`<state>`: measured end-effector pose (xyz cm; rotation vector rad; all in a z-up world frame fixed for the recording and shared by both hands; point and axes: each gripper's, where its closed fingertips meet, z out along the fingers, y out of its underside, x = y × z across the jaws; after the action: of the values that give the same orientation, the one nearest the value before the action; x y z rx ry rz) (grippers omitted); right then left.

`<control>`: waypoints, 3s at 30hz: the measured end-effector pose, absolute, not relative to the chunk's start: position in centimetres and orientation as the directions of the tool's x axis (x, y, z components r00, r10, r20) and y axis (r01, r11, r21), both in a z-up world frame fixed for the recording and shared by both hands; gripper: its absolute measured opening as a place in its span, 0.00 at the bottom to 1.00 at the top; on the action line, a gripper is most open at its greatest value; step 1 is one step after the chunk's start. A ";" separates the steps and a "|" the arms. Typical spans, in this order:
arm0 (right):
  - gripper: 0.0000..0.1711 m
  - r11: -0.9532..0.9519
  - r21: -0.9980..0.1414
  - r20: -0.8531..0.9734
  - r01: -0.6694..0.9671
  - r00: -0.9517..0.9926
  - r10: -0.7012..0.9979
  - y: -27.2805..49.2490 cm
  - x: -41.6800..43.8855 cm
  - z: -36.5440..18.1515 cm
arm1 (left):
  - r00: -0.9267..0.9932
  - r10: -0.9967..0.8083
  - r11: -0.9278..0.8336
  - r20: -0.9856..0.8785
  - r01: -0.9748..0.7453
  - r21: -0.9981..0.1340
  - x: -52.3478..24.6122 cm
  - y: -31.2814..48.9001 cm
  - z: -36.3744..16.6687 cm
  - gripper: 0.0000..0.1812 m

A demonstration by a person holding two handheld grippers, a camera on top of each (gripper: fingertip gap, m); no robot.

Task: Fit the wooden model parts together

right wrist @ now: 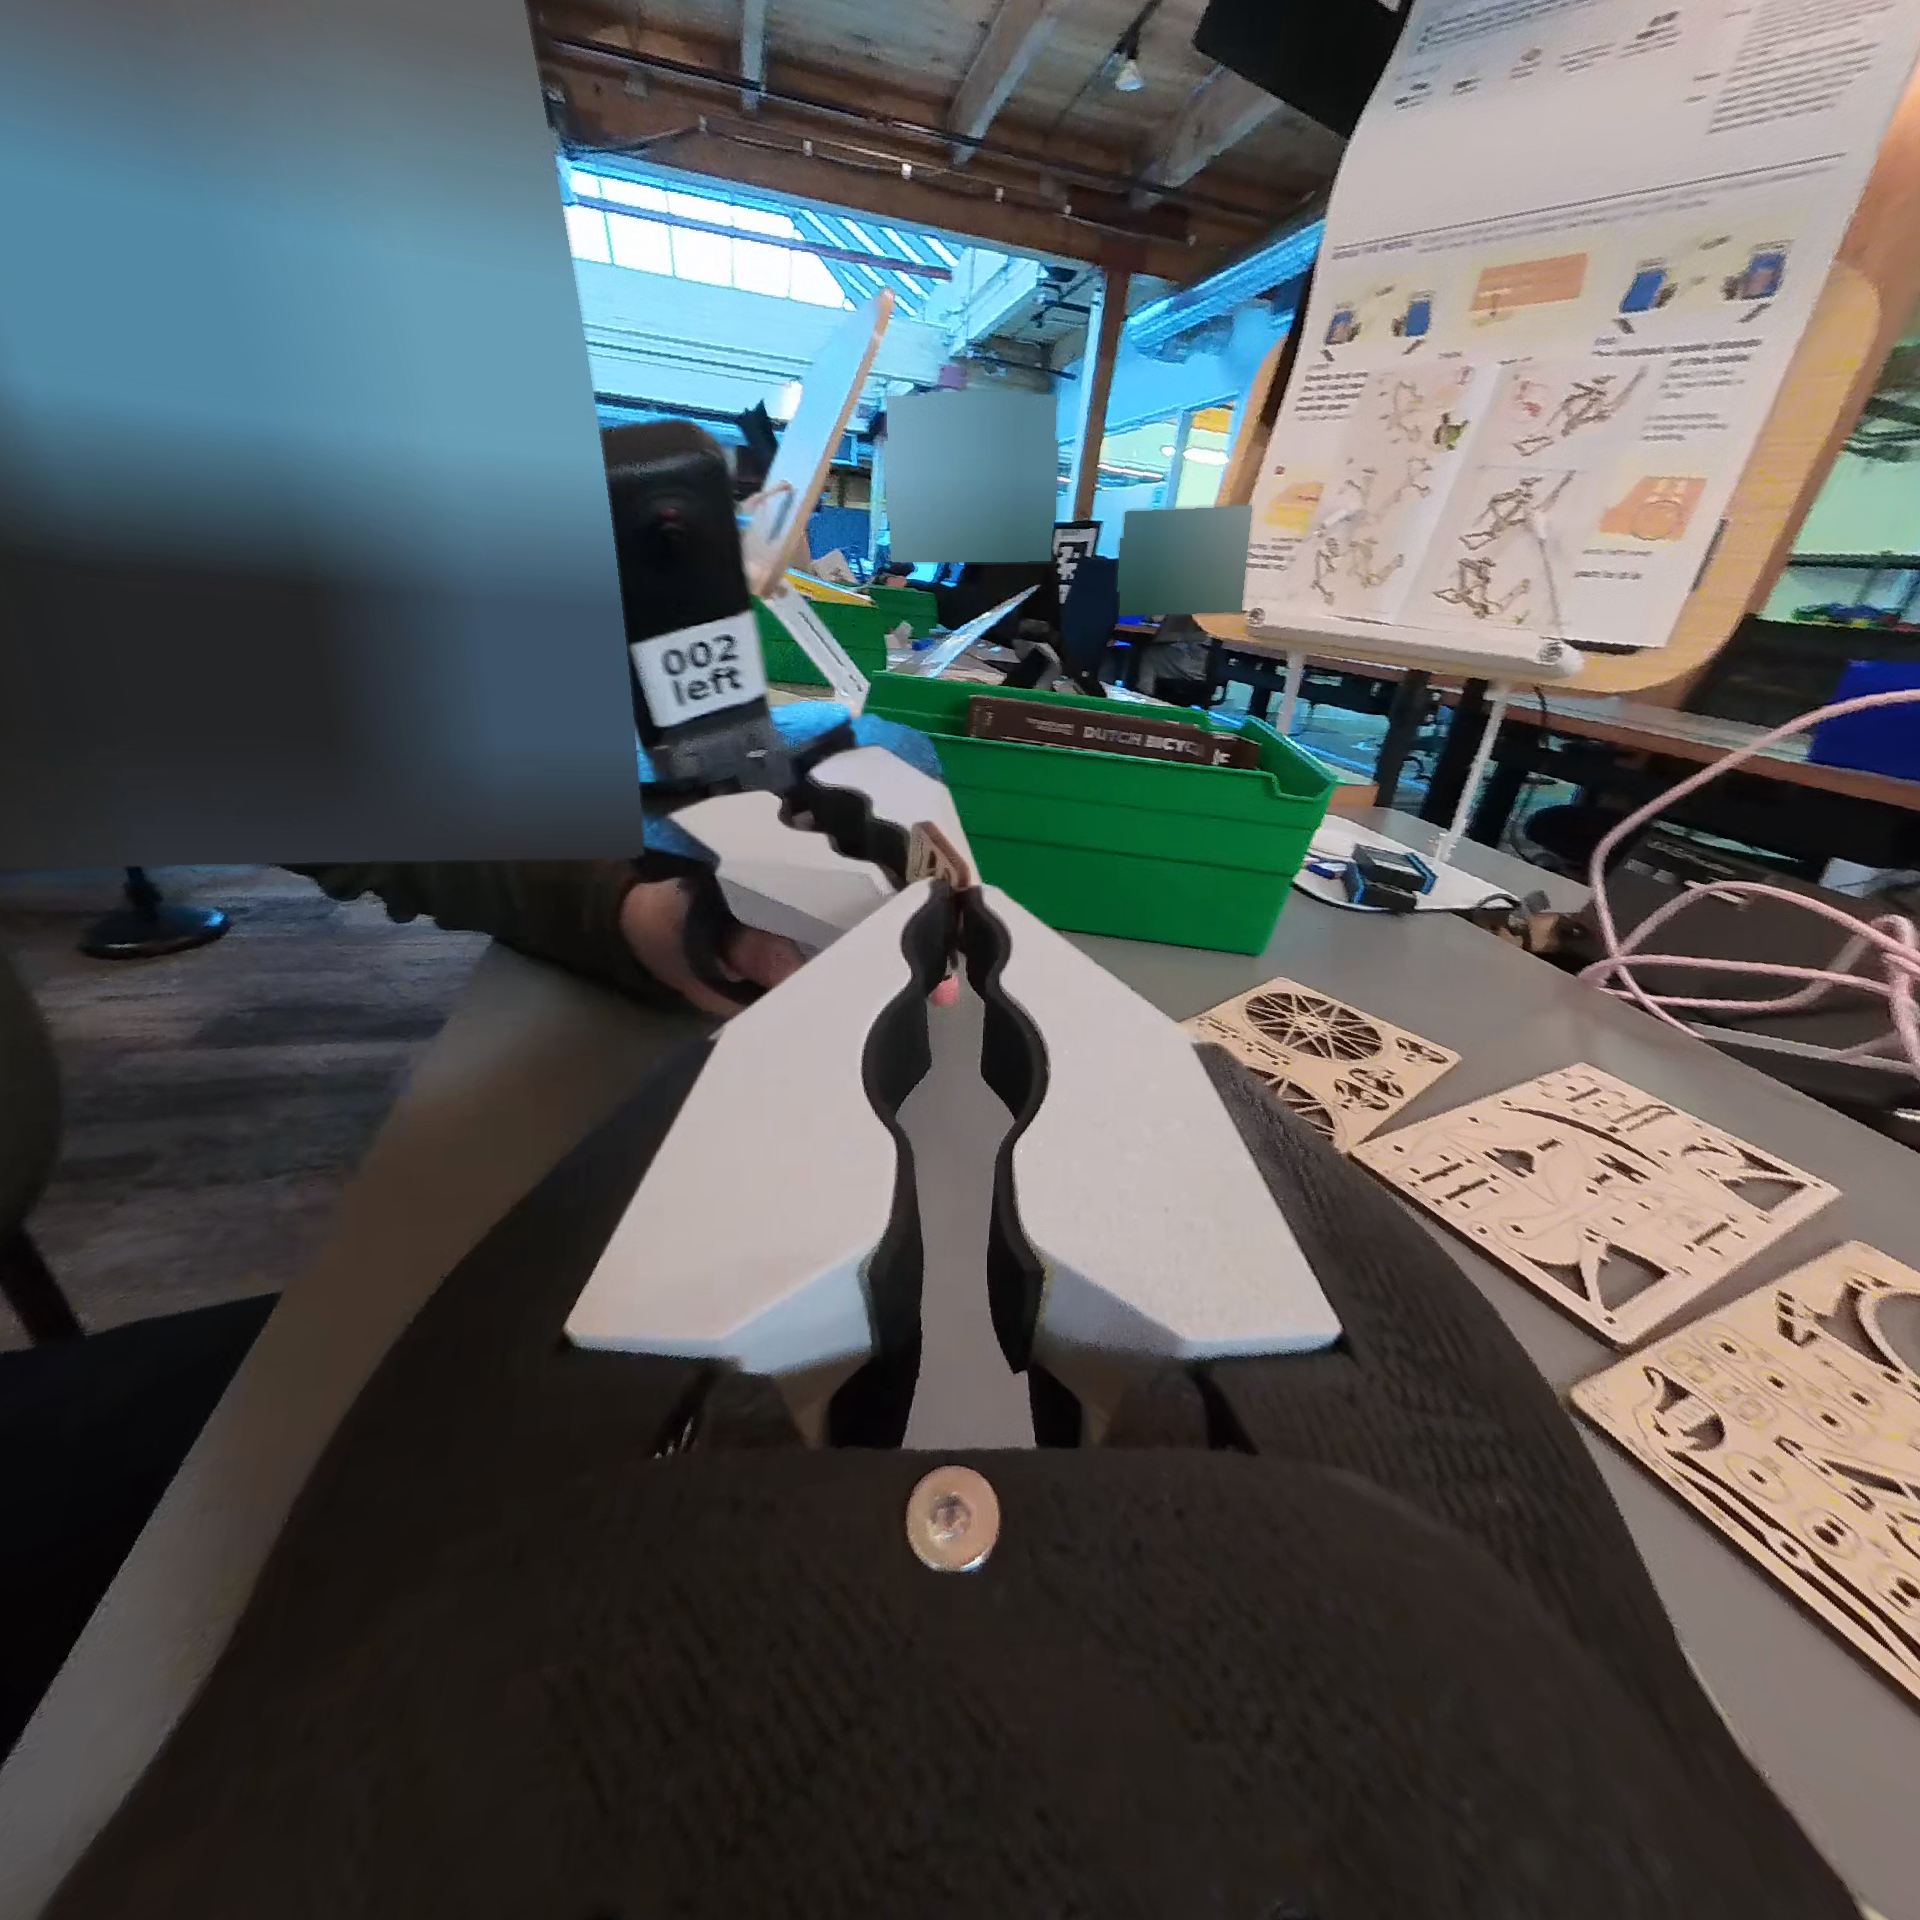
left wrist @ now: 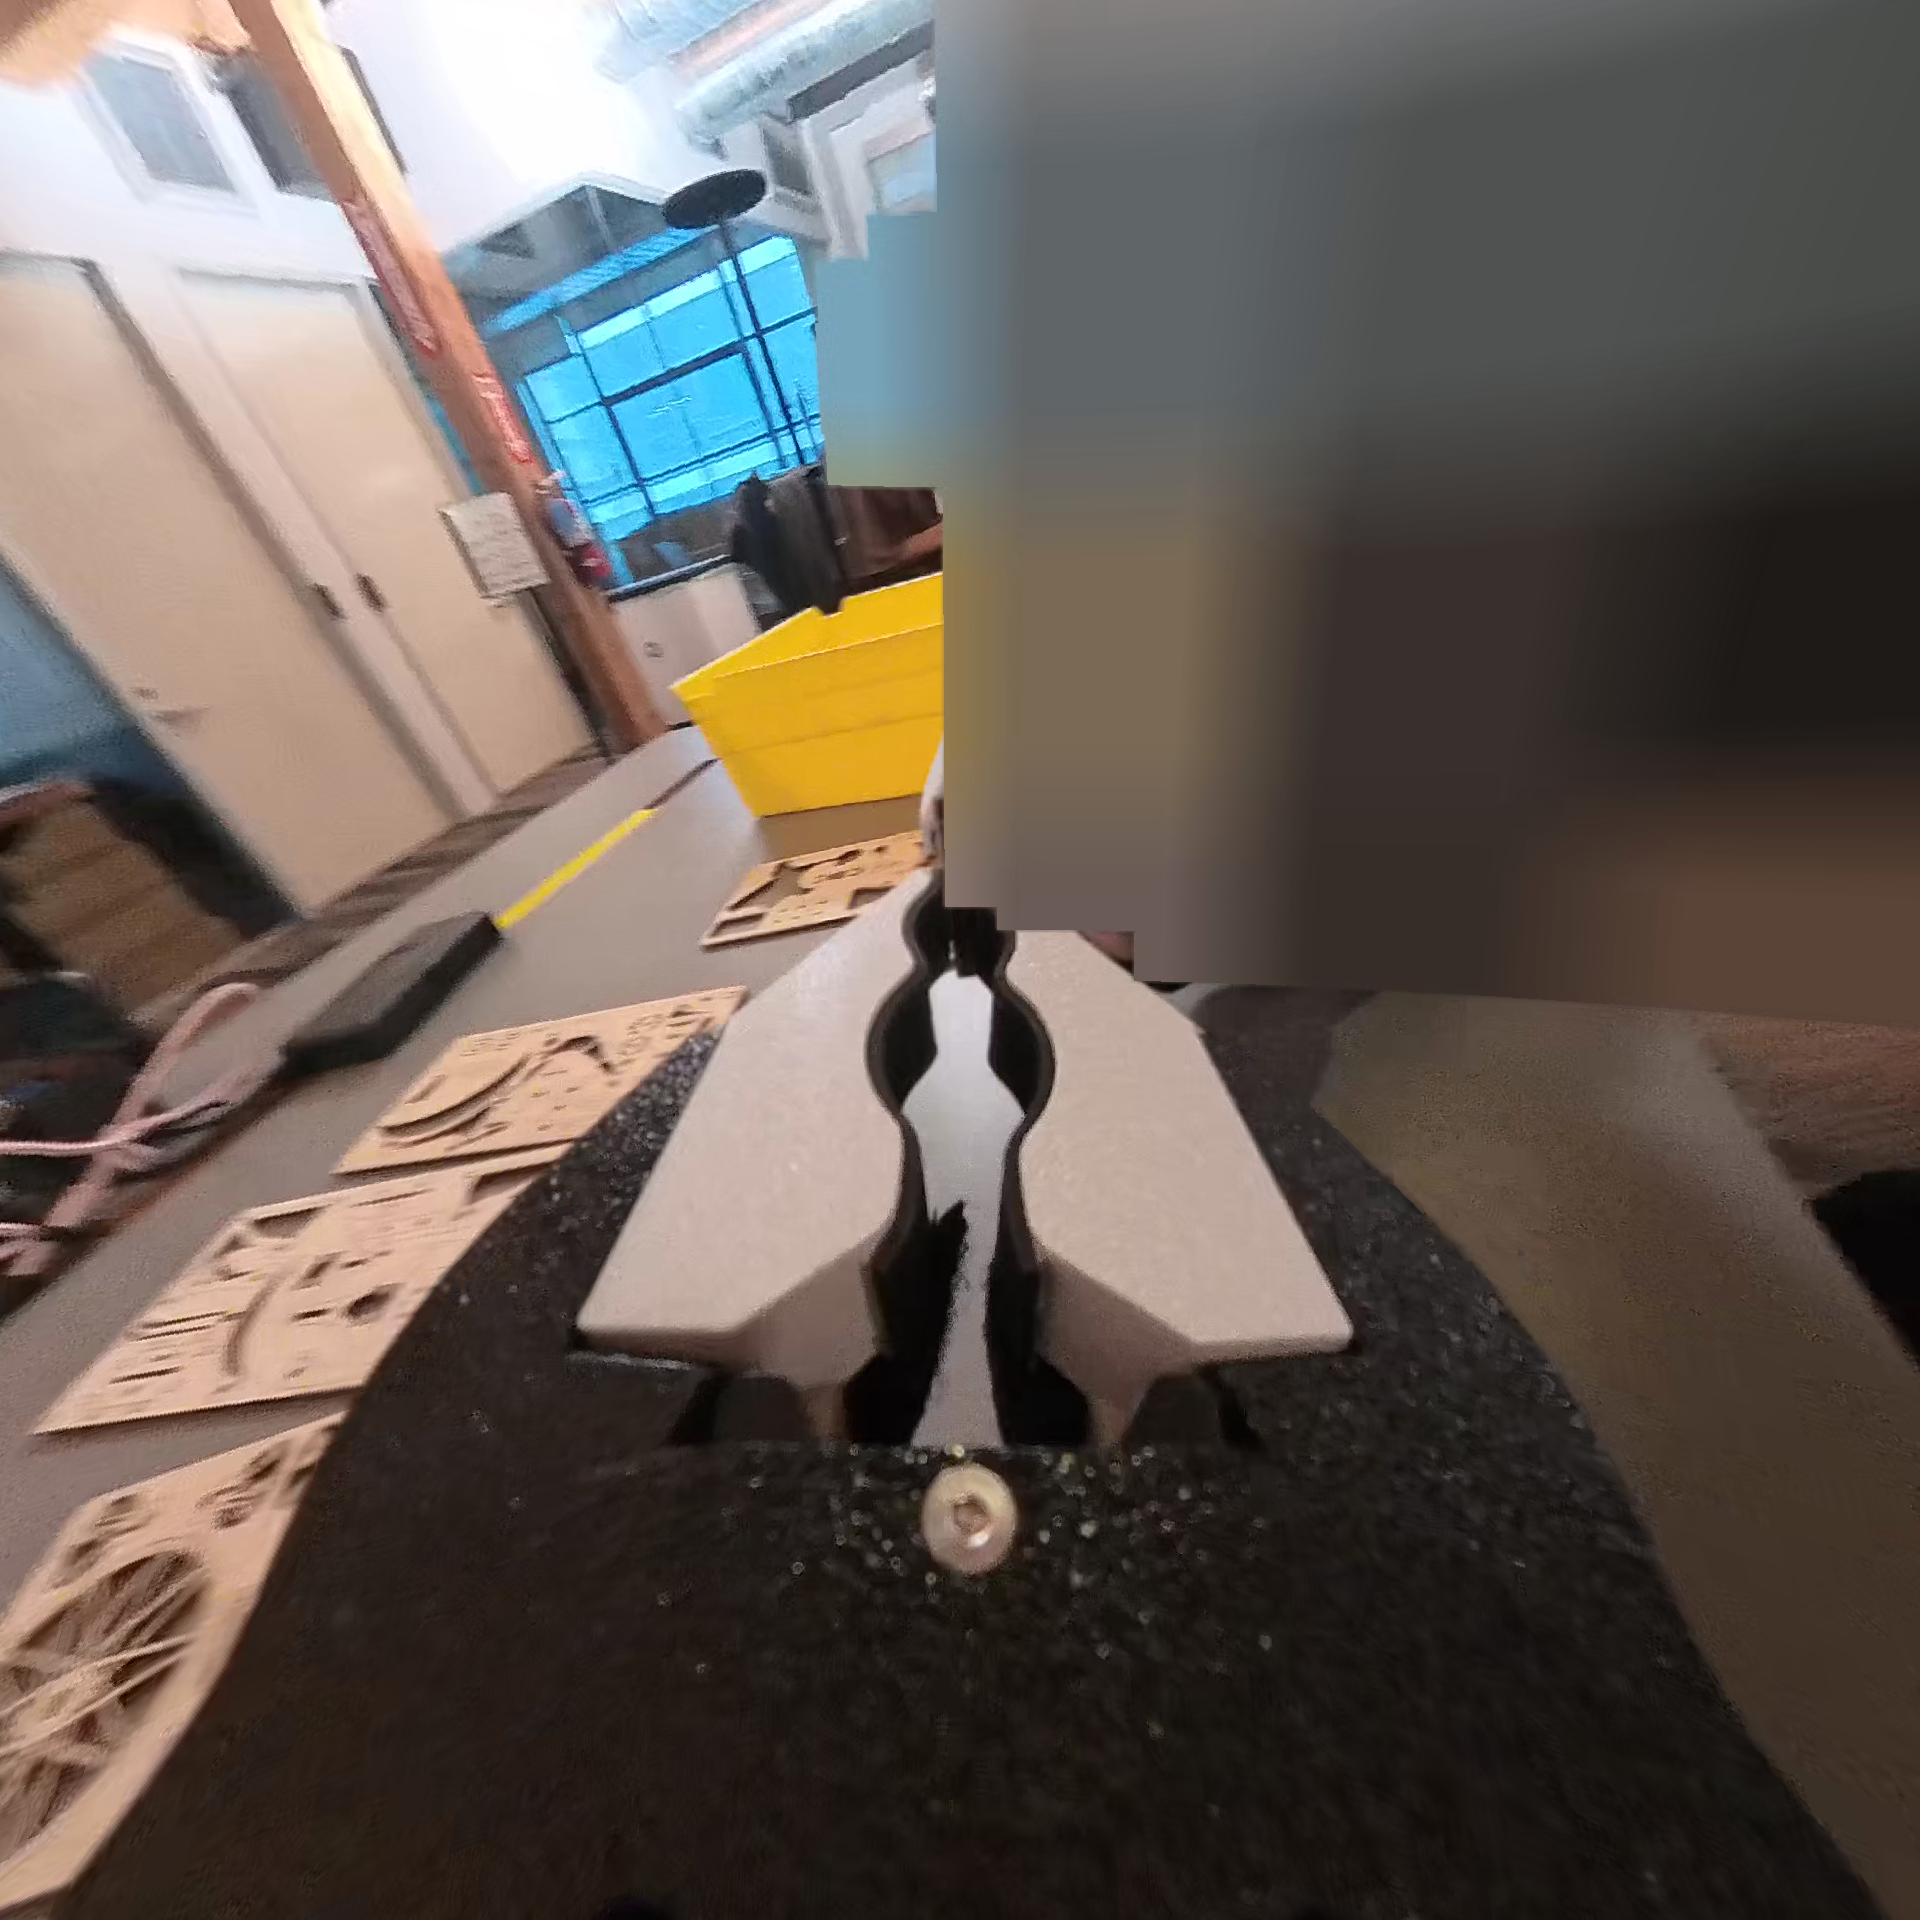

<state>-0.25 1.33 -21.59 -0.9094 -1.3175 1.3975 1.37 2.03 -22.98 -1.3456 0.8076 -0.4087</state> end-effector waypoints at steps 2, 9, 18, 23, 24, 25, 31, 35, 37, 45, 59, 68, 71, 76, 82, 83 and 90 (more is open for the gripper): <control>0.01 0.062 -0.987 0.093 -0.150 -0.212 0.973 1.6 -0.4 -21.6 | 0.695 -0.638 0.230 -0.332 -0.240 -0.943 1.1 2.3 -23.0 0.00; 0.00 0.004 -0.993 0.013 -0.115 -0.076 0.997 2.9 -1.1 -22.5 | 0.644 -0.330 0.305 -0.690 -0.619 -0.724 -0.3 3.7 -23.5 0.01; 0.08 -0.024 -0.991 -0.007 -0.134 -0.126 0.992 3.3 -1.0 -22.4 | 0.713 -0.615 0.199 -0.337 -0.274 -0.941 0.4 3.4 -23.9 0.01; 0.00 0.195 -0.969 0.211 -0.154 -0.091 0.973 2.0 -0.6 -21.8 | 0.675 -0.520 0.303 -0.523 -0.427 -0.852 0.6 3.0 -23.4 0.01; 0.00 0.245 -0.957 0.258 -0.153 -0.074 0.963 1.9 -0.5 -21.8 | 0.660 -0.498 0.324 -0.562 -0.459 -0.827 0.7 2.9 -23.3 0.01; 0.01 0.307 -0.940 0.318 -0.152 -0.054 0.947 1.7 -0.4 -21.7 | 0.643 -0.473 0.345 -0.603 -0.494 -0.798 0.7 2.8 -23.3 0.01; 0.01 0.530 -0.838 0.533 -0.128 0.017 0.846 1.2 -0.2 -21.8 | 0.550 -0.367 0.415 -0.751 -0.625 -0.661 0.7 2.4 -23.3 0.01; 0.01 0.625 -0.771 0.621 -0.120 0.074 0.780 0.9 -0.1 -21.5 | 0.582 -0.399 0.415 -0.709 -0.575 -0.705 0.8 2.2 -23.0 0.01; 0.01 0.645 -0.755 0.637 -0.118 0.105 0.764 0.8 0.0 -21.3 | 0.599 -0.406 0.421 -0.690 -0.547 -0.724 0.9 2.1 -22.7 0.01; 0.01 0.602 -0.792 0.594 -0.106 0.096 0.799 1.0 -0.2 -21.5 | 0.551 -0.303 0.432 -0.777 -0.648 -0.628 0.5 2.3 -22.6 0.01; 0.02 0.460 -0.860 0.477 -0.219 -0.029 0.878 0.4 0.1 -20.6 | 0.638 -0.744 0.206 -0.196 -0.061 -0.977 1.4 1.4 -22.2 0.00; 0.02 0.386 -0.903 0.400 -0.189 -0.040 0.916 1.0 -0.2 -21.0 | 0.639 -0.757 0.164 -0.138 -0.019 -0.986 1.2 1.8 -22.6 0.01; 0.02 0.313 -0.933 0.327 -0.179 -0.055 0.943 1.3 -0.3 -21.0 | 0.661 -0.726 0.190 -0.189 -0.071 -0.979 1.1 2.0 -22.7 0.01; 0.01 0.272 -0.946 0.280 -0.177 -0.023 0.960 1.4 -0.3 -20.8 | 0.699 -0.624 0.280 -0.348 -0.216 -0.935 1.1 2.1 -22.5 0.01; 0.00 0.062 -0.988 0.069 -0.139 -0.048 0.996 2.3 -0.6 -21.5 | 0.698 -0.478 0.327 -0.533 -0.422 -0.846 0.6 2.9 -23.1 0.03; 0.00 0.023 -0.991 0.031 -0.129 -0.056 0.998 2.5 -0.7 -21.6 | 0.691 -0.459 0.326 -0.558 -0.453 -0.830 0.5 3.1 -23.3 0.03; 0.01 0.138 -0.978 0.161 -0.158 -0.142 0.977 1.7 -0.4 -21.5 | 0.683 -0.656 0.229 -0.320 -0.223 -0.947 0.8 2.6 -23.5 0.01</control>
<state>-0.44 1.75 -21.51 -0.9123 -1.2763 1.2723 0.78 2.64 -23.50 -1.3418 0.8172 -0.3489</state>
